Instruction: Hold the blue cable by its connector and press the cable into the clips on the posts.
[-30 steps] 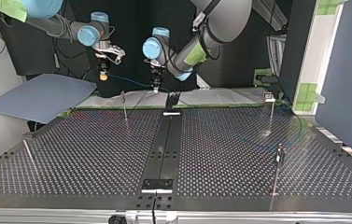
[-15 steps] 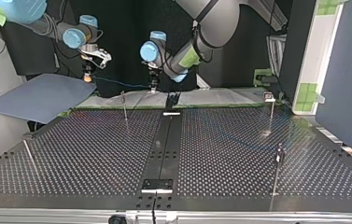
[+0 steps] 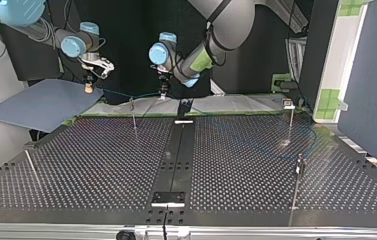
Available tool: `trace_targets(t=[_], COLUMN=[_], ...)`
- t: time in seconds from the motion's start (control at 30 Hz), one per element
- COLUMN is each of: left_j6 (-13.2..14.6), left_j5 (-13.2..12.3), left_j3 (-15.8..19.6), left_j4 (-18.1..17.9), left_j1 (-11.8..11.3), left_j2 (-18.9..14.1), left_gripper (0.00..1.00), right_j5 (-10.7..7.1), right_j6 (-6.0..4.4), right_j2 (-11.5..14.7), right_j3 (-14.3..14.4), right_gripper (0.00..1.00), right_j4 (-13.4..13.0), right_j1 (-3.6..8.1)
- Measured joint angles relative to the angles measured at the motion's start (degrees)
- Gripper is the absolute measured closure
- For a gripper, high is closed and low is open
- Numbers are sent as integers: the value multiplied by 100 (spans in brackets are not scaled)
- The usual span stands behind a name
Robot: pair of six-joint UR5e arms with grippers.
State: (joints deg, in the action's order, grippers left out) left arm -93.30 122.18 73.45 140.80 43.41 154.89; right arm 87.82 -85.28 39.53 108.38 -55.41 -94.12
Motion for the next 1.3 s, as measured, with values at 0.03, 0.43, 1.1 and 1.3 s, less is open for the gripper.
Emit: trace_targets(t=[0.03,0.43,1.1,1.3], left_j6=[9,324,396,183], left_j5=[5,327,192,137], left_j3=[0,-62,-383,-719], left_j4=[-19,-3,57,181], left_j1=[9,139,309,311], left_j2=[1,1,232,536], left_gripper=[100,100,100,100], right_j5=[-43,-627,-881,-880], right_j6=[2,-40,-385,-394], right_j2=[0,-3,-21,-26], right_j3=[-27,-256,-401,-404], right_gripper=[100,100,100,100], right_j4=[30,376,373,358], right_j1=[3,30,299,338])
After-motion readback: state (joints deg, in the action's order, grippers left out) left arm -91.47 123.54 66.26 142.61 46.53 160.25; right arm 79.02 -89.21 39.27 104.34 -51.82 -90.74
